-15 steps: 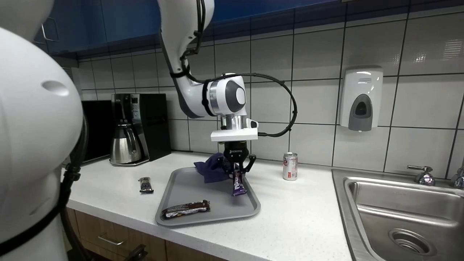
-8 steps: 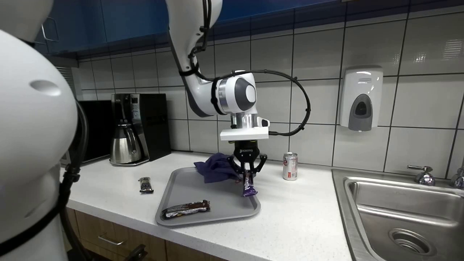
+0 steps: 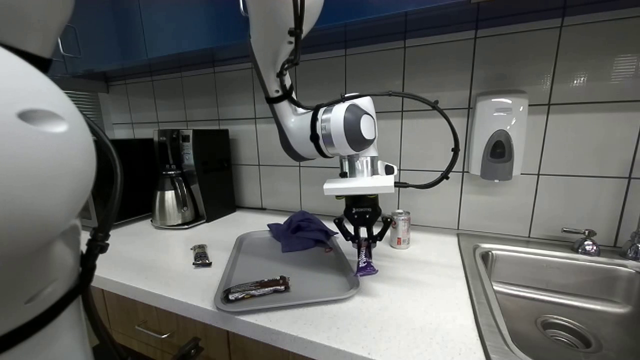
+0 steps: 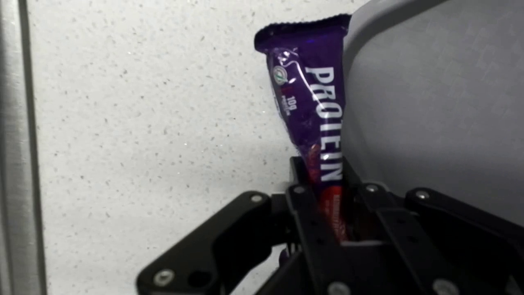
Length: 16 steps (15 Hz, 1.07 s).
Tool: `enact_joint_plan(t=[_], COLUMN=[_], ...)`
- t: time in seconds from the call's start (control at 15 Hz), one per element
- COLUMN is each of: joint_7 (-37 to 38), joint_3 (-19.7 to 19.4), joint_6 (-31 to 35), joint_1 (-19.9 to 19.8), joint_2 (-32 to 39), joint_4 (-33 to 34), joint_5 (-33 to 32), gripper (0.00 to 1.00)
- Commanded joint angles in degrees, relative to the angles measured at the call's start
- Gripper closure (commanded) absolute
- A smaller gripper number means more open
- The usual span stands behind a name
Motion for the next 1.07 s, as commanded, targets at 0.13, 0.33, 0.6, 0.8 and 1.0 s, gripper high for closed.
enact_joint_plan(t=[0.13,0.33,0.6,0.8,1.0], joint_7=[0.2,0.5,0.6,0.6,0.7], joint_3=[-1.2,-1.6,-1.8,-1.7,-1.7], joint_6=[-0.9,-0.7,-0.6,-0.8,-1.2], joint_1=[-2.1,-2.5,-2.7,-2.8,-2.8], joint_2=[0.8,2.0,4.1,5.6,7.0], joint_4=[1.2,1.5,2.1,3.0,4.0], joint_5=[-1.1,-1.1,-0.9,-0.9,-0.8], gripper=[0.95,0.95,0.95,0.95,0.95])
